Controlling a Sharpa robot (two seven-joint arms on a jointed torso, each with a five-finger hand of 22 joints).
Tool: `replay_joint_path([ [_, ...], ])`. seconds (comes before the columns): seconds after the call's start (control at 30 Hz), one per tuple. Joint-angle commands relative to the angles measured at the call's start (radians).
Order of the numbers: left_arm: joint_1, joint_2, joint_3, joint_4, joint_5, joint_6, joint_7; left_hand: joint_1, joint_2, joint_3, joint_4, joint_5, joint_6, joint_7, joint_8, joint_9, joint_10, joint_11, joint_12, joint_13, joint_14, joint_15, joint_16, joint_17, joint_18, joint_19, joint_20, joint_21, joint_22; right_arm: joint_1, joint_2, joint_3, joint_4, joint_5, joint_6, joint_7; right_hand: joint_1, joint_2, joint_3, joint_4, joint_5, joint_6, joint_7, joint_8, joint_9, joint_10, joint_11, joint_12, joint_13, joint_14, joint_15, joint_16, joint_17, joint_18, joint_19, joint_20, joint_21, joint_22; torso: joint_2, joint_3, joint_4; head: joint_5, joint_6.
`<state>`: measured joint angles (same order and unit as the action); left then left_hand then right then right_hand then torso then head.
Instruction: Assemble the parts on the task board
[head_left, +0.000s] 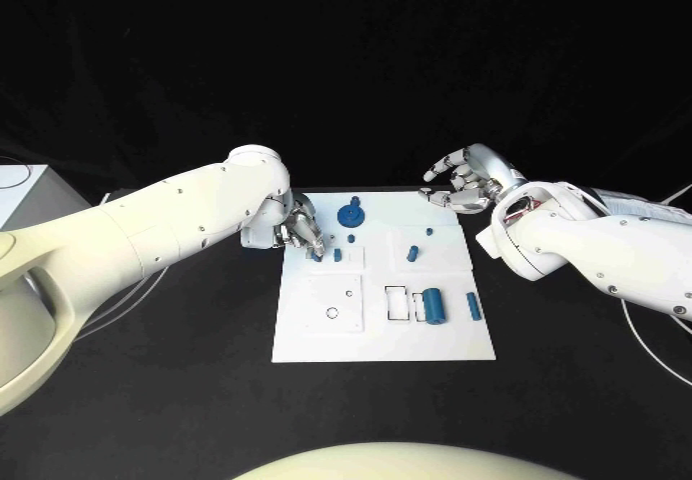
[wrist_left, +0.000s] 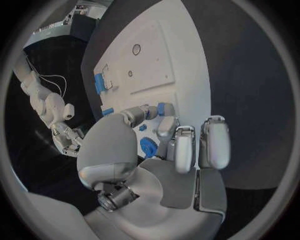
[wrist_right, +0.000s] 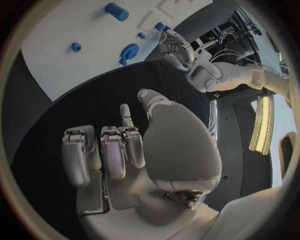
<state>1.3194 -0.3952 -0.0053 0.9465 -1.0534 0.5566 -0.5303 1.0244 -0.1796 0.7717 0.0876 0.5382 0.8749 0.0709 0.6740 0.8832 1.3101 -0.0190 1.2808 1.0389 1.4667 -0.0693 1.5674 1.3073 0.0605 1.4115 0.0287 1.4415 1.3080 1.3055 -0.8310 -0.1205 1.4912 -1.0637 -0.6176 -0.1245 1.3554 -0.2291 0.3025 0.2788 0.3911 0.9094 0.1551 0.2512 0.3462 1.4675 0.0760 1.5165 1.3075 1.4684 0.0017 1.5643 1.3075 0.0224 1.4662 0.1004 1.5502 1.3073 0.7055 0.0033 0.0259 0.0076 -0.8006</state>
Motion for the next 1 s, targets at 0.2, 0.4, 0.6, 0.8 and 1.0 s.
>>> replay_joint_path([
  [0.2,-0.005,0.005,-0.018,-0.001,-0.007,0.020,0.015,0.023,0.014,0.198,-0.202,0.003,0.018,-0.012,-0.002,0.002,0.003,0.002,0.004,-0.001,0.104,-0.003,0.003,0.263,-0.001,0.009,0.001,0.003,0.047,0.000,0.000,0.000,0.003,-0.011,0.012,0.005,0.000,-0.004,0.004,0.000,0.003,-0.007,-0.002,0.006,0.002,0.054,-0.006,0.003,0.223,0.101,-0.007,0.003,0.256,-0.015,0.094,-0.006,-0.006,0.240,0.000,0.0009,-0.0001,-0.003,-0.002],
  [0.4,-0.006,0.004,-0.027,0.000,-0.007,0.024,0.016,0.025,0.013,0.197,-0.203,0.003,0.019,-0.012,-0.003,0.002,0.003,0.002,0.004,0.000,0.104,-0.003,0.003,0.263,-0.001,0.010,0.001,0.004,0.048,0.000,0.000,0.000,0.003,-0.011,0.012,0.005,0.000,-0.004,0.004,0.000,0.003,-0.007,-0.002,0.006,0.002,0.054,-0.006,0.003,0.223,0.101,-0.007,0.003,0.256,-0.015,0.094,-0.006,-0.006,0.240,0.000,0.0009,0.0001,-0.004,-0.003],
  [0.6,-0.006,0.005,-0.029,-0.001,-0.007,0.012,0.016,0.025,0.013,0.197,-0.203,0.003,0.019,-0.012,-0.003,0.002,0.003,0.002,0.004,0.000,0.104,-0.003,0.003,0.263,-0.001,0.010,0.001,0.004,0.048,0.000,0.000,0.000,0.004,-0.011,0.012,0.005,0.000,-0.004,0.004,0.000,0.003,-0.007,-0.002,0.006,0.002,0.054,-0.006,0.003,0.223,0.101,-0.007,0.003,0.256,-0.015,0.094,-0.006,-0.006,0.240,0.000,0.0011,-0.0001,-0.005,-0.002],
  [0.8,-0.008,0.011,-0.031,-0.005,-0.009,-0.011,0.011,0.027,0.013,0.197,-0.202,0.003,0.019,-0.012,-0.004,0.002,0.003,0.002,0.003,-0.001,0.104,-0.003,0.003,0.263,-0.001,0.009,0.001,0.003,0.047,0.000,0.000,0.000,0.005,-0.012,0.012,0.006,0.000,-0.004,0.004,0.000,0.003,-0.007,-0.002,0.006,0.002,0.054,-0.006,0.003,0.223,0.101,-0.007,0.003,0.256,-0.015,0.094,-0.006,-0.006,0.240,0.000,0.0005,-0.0005,-0.005,-0.001],
  [1.0,-0.014,0.018,-0.034,-0.012,-0.010,-0.022,0.004,0.028,0.013,0.196,-0.201,0.002,0.020,-0.011,-0.005,0.003,0.004,0.002,0.004,0.000,0.104,-0.002,0.003,0.263,-0.001,0.009,0.001,0.003,0.046,0.000,0.000,0.000,0.006,-0.012,0.012,0.006,0.000,-0.004,0.004,0.000,0.003,-0.007,-0.002,0.006,0.002,0.054,-0.006,0.003,0.223,0.101,-0.007,0.003,0.256,-0.015,0.094,-0.006,-0.006,0.240,0.000,0.0006,0.0001,-0.007,-0.003],
])
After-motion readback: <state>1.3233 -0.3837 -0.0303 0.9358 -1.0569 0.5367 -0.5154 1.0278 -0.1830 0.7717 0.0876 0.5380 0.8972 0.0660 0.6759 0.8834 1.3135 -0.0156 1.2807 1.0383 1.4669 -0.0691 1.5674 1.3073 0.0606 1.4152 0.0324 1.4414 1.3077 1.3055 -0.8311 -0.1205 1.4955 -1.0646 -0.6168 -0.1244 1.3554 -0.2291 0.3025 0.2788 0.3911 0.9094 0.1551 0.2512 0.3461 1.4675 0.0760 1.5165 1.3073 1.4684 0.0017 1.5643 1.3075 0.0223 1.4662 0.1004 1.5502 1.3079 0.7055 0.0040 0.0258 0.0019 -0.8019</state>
